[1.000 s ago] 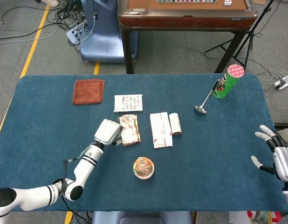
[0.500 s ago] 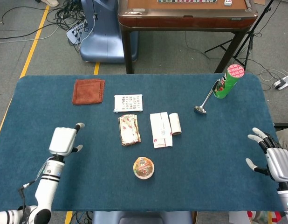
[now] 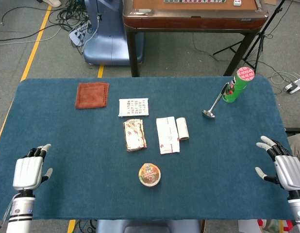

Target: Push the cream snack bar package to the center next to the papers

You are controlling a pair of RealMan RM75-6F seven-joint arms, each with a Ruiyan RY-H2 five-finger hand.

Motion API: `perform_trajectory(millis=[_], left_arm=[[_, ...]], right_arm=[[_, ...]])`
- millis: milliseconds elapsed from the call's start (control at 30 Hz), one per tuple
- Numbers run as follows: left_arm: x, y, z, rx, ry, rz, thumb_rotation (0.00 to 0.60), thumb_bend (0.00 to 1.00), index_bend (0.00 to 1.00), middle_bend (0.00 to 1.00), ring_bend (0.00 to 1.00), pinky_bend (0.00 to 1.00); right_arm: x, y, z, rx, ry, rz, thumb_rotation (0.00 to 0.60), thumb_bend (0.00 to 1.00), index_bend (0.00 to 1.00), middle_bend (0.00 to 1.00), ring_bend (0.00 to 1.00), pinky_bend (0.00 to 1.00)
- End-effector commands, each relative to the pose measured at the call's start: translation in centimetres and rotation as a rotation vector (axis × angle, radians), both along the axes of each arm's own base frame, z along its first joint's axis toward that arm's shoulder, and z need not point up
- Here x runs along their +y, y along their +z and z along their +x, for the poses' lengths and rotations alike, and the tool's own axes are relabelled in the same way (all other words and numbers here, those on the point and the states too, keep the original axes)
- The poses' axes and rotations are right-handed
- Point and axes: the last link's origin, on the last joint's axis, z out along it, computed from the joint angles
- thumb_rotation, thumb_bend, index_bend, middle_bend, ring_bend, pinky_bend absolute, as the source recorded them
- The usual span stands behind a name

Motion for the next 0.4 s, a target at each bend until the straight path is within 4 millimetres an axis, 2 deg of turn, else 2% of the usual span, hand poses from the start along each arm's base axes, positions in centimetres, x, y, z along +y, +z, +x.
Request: perform_trajectory(millis=[33, 200, 400], left_arm=[[-1.6, 0.8, -0.9, 0.016, 0.027, 0.001, 0.6, 0.27, 0.28, 0.23, 0.23, 0.44], [-3.2, 1.6, -2.2, 0.005, 0.05, 0.004, 0.6, 0.27, 0.28, 0.22, 0.22, 0.44], [-2.9, 1.5, -2.9, -0.008, 0.014, 0.0, 0.6, 0.27, 0.29, 0.22, 0.22, 0.44]], right_arm=[[0.1, 0.2, -0.1, 0.012, -0.008, -0.009, 0.6, 0.25, 0.24, 0.15, 0.08, 0.24], [0.3, 0.6, -0.1, 0.038, -0.017, -0.026, 0.6, 0.25, 0.24, 0.15, 0.08, 0.24], [0.0, 1.1, -0.4, 0.042, -0.038, -0.041, 0.6, 0.25, 0.24, 0.16, 0.08, 0.24]])
